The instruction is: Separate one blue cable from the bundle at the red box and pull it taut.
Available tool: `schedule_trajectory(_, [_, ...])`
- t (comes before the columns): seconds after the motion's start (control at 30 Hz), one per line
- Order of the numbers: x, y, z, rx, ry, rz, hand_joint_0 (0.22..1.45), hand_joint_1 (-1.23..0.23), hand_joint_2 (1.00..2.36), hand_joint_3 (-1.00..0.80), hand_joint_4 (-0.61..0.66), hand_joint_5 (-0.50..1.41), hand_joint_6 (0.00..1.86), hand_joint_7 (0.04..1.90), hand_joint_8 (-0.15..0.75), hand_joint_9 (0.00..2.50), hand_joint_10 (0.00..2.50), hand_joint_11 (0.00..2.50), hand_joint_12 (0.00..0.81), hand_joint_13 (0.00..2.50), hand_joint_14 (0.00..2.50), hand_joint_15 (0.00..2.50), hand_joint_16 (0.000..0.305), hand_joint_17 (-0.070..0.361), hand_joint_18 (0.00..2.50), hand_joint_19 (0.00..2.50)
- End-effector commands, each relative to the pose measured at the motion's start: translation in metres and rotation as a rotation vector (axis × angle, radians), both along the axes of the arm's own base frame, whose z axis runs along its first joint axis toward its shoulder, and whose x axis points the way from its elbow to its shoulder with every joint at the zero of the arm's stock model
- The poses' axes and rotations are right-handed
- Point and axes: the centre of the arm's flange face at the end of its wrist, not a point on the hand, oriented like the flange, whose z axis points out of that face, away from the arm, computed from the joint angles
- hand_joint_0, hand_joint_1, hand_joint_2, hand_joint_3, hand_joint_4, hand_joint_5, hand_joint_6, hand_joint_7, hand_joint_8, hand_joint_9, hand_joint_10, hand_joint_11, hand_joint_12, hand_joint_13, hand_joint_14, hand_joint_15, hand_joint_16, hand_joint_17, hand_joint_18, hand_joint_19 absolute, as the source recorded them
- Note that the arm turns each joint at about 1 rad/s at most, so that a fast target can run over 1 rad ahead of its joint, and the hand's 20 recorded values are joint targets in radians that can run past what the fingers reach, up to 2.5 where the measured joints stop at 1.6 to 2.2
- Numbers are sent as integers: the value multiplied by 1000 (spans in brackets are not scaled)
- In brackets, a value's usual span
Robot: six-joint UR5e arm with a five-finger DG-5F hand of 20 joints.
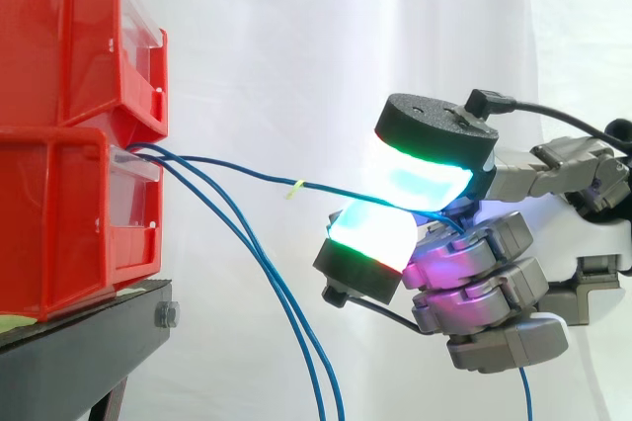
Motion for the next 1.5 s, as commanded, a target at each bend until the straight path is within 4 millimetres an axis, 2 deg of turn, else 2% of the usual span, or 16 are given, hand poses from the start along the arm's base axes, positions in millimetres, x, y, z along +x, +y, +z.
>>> schedule_trajectory(0.0, [0, 0, -1, 0, 1, 0, 804, -801, 1014, -279, -19, -158, 969, 1159, 331, 813, 2384, 1381, 425, 759, 2500, 1364, 41, 92, 1307, 1489])
schedule_trajectory(1.47, [0, 0, 0, 0, -1, 0, 802, -800, 1014, -282, -21, -158, 968, 1160, 333, 841, 2321, 1394, 422, 769, 2500, 1366, 41, 92, 1309, 1487])
